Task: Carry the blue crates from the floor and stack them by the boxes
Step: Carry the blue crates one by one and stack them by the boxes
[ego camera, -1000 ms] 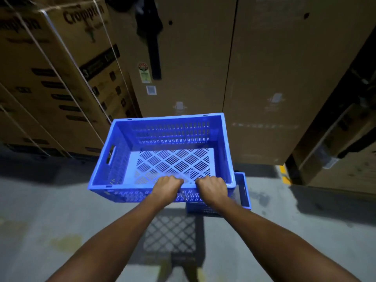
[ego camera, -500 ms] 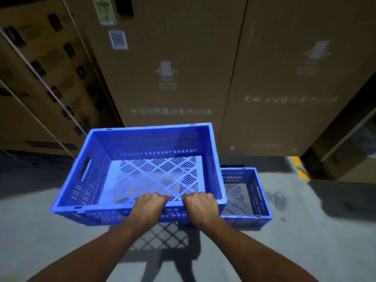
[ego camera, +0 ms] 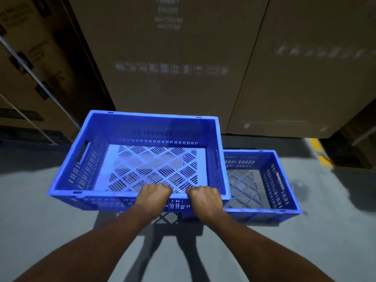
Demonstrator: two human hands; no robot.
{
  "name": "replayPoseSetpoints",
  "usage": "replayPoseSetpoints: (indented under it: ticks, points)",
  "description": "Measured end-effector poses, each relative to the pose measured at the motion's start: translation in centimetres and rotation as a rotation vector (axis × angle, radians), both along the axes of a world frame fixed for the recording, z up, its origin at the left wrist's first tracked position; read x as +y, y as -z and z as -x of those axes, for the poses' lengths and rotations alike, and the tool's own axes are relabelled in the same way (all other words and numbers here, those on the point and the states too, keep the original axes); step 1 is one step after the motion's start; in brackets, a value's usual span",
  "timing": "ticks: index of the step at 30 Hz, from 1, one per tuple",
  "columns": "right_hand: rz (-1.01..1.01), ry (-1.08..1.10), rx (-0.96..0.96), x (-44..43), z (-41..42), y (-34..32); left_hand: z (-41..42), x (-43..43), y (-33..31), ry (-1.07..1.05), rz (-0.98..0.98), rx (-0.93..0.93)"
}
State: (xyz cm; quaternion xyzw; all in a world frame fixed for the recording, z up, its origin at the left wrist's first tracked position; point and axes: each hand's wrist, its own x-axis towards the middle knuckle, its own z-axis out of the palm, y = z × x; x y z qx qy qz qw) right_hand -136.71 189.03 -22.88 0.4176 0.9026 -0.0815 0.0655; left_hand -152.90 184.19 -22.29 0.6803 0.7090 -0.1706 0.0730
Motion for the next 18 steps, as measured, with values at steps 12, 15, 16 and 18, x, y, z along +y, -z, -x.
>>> replayPoseSetpoints:
  ticks: [12,15,16,18]
  points:
    - [0.027,0.045,-0.036,3.6,-1.3,3.9,-1.2,3.9,4.4,0.045,0.03,0.005]
    - [0.054,0.081,-0.04,3.7,-1.9,4.0,-1.7,4.9,4.2,0.084,0.046,0.011]
    - [0.054,0.085,-0.045,3.8,-2.2,4.0,-2.0,5.2,4.2,0.092,0.049,0.012]
    - [0.05,0.088,-0.045,4.2,-2.7,4.1,-2.5,5.5,4.2,0.1,0.057,0.02]
